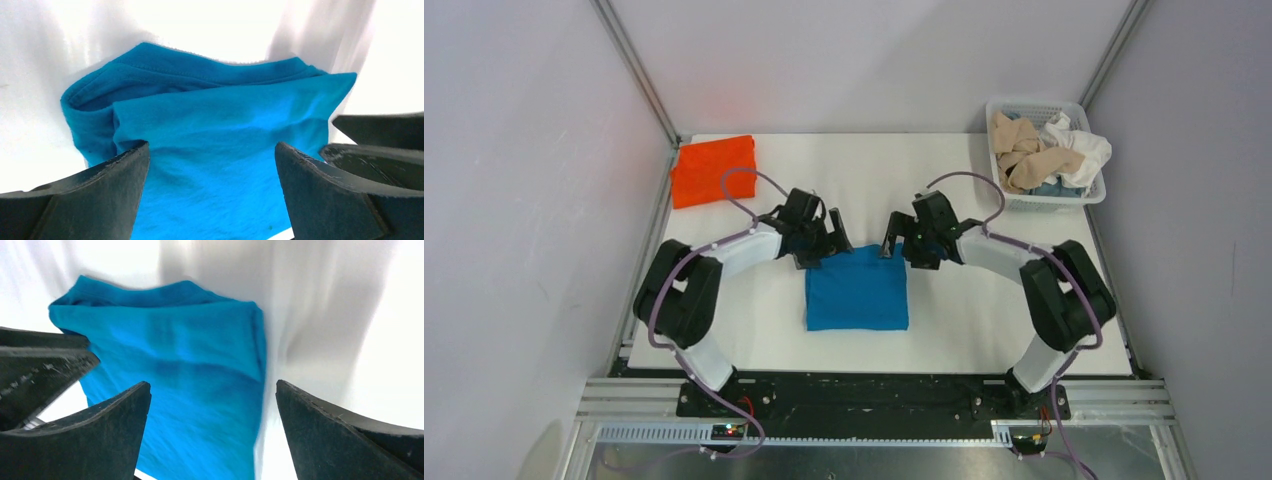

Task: Fold and stack the t-shirts
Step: Smooth out wrinkles on the folded tshirt, then put the neatly folded tshirt into the corner of the board with the left arm

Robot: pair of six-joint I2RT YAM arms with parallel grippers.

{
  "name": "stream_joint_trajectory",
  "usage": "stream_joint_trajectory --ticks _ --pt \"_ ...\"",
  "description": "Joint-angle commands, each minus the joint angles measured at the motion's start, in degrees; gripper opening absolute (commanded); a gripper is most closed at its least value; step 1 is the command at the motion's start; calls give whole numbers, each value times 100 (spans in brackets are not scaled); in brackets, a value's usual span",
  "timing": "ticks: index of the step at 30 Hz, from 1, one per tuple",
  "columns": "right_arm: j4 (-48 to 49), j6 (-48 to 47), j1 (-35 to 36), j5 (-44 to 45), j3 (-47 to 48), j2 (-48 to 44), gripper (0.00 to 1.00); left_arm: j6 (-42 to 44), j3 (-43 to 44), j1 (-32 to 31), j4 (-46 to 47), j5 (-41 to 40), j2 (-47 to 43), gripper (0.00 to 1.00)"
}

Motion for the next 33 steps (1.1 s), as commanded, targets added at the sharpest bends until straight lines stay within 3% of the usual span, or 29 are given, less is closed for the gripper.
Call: stream_joint_trajectory --ticks 1,4,7,12,16,26,32,33 --pt "-329 183 -4 686 -108 -883 99 154 128 46 -229 -291 -520 100" --pt "-479 296 -22 999 -123 -1532 100 241 107 -56 -230 -64 -1085 100" --pt "-775 354 52 1890 -353 -2526 99 269 -297 -106 -235 -150 -1651 100" --pt "-991 982 -190 2626 -1627 -4554 100 342 -1084 -42 -247 -719 -2457 100" --pt "-1381 1089 -650 2937 -2354 -5663 99 381 -1444 90 -237 -721 -2418 100" --pt "-2333 640 -847 3036 -2698 -6258 99 507 -1013 95 -236 -957 -913 97" --pt "-2294 536 -890 2948 -2793 -6127 99 408 -652 -221 -234 -819 -60 76" --pt "-2288 529 -894 2951 -2803 -6123 99 390 -610 -329 -235 -816 52 69"
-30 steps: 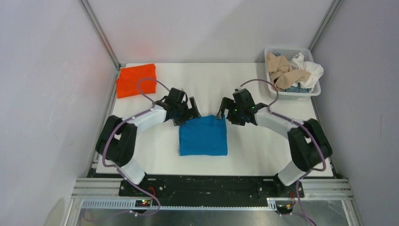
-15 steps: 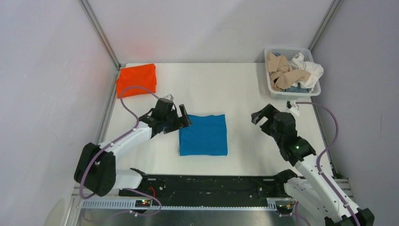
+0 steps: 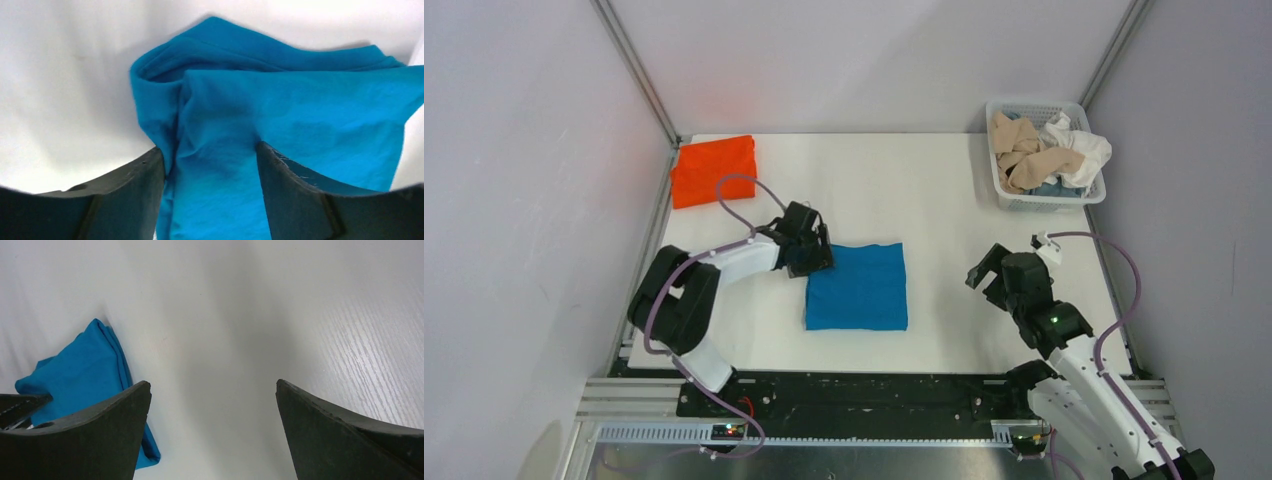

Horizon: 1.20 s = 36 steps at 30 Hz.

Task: Fold and stack the t-shirts
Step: Put the neatly folded tshirt into the corner of the board with the left arm

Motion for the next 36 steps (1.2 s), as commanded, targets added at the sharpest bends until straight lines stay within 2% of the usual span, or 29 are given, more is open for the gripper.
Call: stream_joint_trajectory --ticks 1,3,4,5,6,7,9,12,16,22,26,30,36 --pt "-22 -139 -38 131 -27 22 99 -35 176 -376 -82 -8 538 65" --pt "-13 -150 -45 142 -52 8 99 -87 289 -525 -91 -42 741 49" --pt "-10 -159 -47 143 -64 -10 99 -115 321 -612 -90 -37 783 44" --pt "-6 -178 -51 143 -71 -19 99 -164 400 -646 -94 -206 873 32" --pt "-5 -191 -55 165 -87 -41 99 -184 443 -684 -99 -260 907 27" --pt "-6 -218 -60 176 -104 -52 99 -206 525 -695 -125 -343 967 15" --pt "-26 -266 -69 208 -130 -106 99 -196 701 -706 -297 -558 1026 2" --pt "-63 -328 -73 275 -170 -162 100 18 1161 -705 -660 -1015 1001 0" --pt "-38 -510 -78 314 -210 -210 99 685 1832 -660 -1242 -2332 815 0" --pt "-52 -611 -76 329 -229 -199 100 2085 2707 -223 -1283 -3048 953 0" --pt "13 -713 -81 344 -240 -183 99 2910 3443 198 -1277 -3632 1484 0" --pt "171 -810 -57 323 -298 -121 99 3622 4281 601 -1271 -3828 2020 0" --pt "489 -982 -40 180 -338 16 99 4348 5763 1200 -1272 -3573 2821 0"
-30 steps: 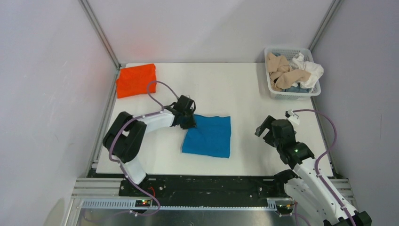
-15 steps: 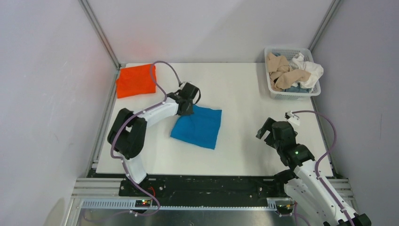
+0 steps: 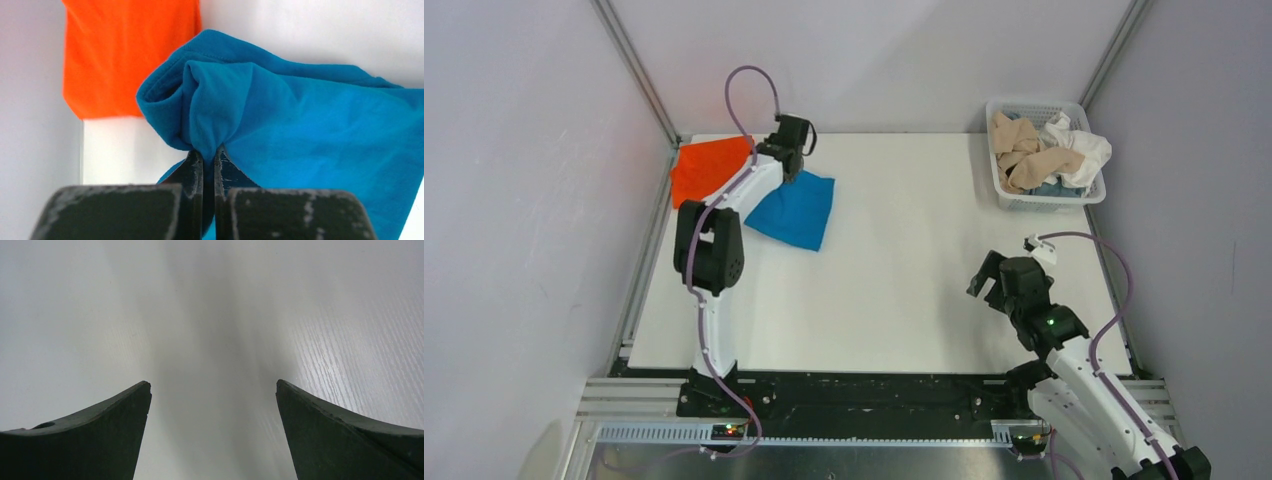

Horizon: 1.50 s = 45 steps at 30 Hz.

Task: Fold and stack the t-shirts
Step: Put the neatly folded tshirt into the corner of the board with the left arm

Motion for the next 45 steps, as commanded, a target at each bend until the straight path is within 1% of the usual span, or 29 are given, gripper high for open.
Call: stream_joint_trajectory --ticks 1,3,7,10,11,15,22,30,37,45 --pt "534 -253 18 -104 -51 53 99 873 1104 430 128 -80 358 0" --pt "808 -340 31 -290 -153 49 99 1058 1643 598 135 -26 555 0" --pt "1346 -477 107 -480 -354 -43 99 1350 2297 858 144 -1 833 0" --pt "1851 -557 250 -583 -675 -409 99 1568 2767 1006 229 -51 1124 0" --pt "2040 -569 288 -625 -776 -557 99 1691 3088 1033 244 -79 1271 0" --pt "2283 -614 317 -560 -940 -770 99 2017 3495 1127 259 -20 1397 0" --pt "2351 -593 342 -393 -962 -563 99 2360 3521 1157 329 288 1054 0" --pt "2382 -588 396 -241 -962 -394 99 2202 3335 1162 332 392 448 0" --pt "2352 -624 424 -102 -962 -355 99 2200 3292 1161 327 359 259 0" --pt "2386 -634 527 62 -962 -203 99 2192 3135 1200 326 296 349 0"
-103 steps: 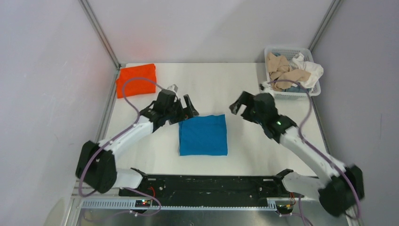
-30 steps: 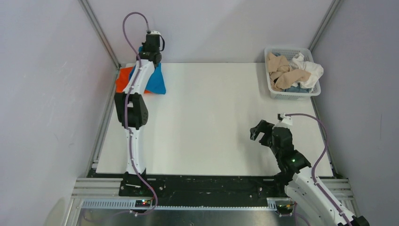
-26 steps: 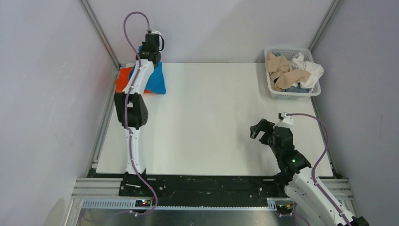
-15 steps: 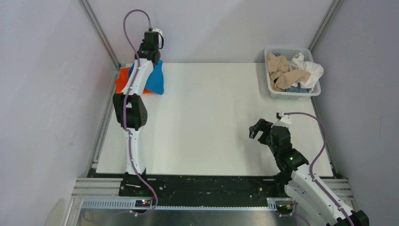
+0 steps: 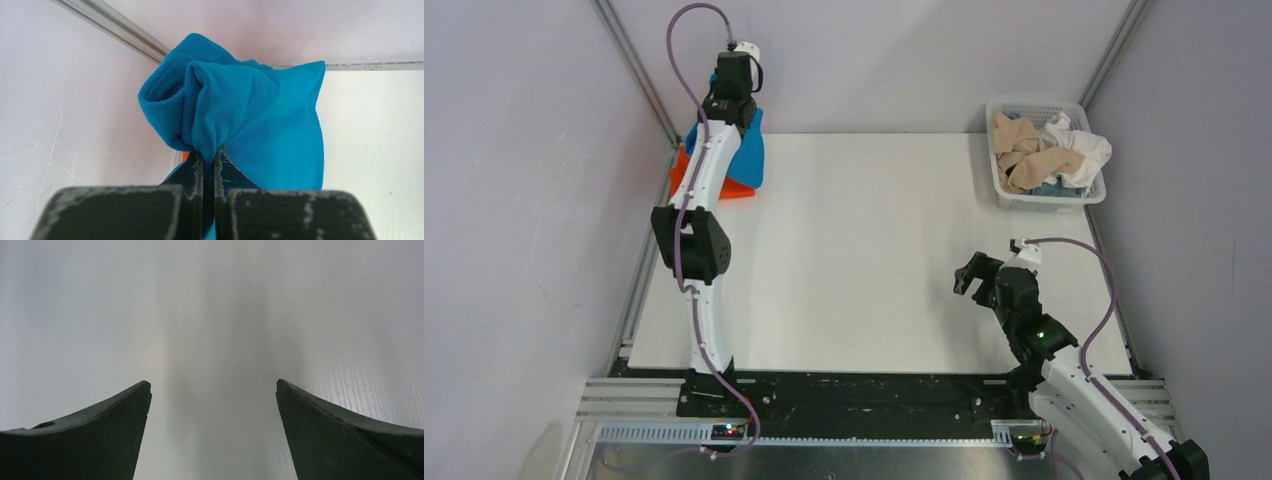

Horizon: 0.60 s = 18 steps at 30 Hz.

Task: Fold and stack the t-shirts
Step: Put the neatly folded tshirt into the corner of the board with the left arm

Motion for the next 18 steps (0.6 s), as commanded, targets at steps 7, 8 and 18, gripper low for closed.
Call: stream_joint_trajectory --ticks 7,8,18 --pt "236 -151 210 488 17 38 99 -208 -115 354 270 150 -25 0" --pt "240 -151 209 509 19 42 99 -246 -113 383 274 180 47 0" --pt "319 -168 304 693 32 114 100 -438 141 896 282 609 665 0"
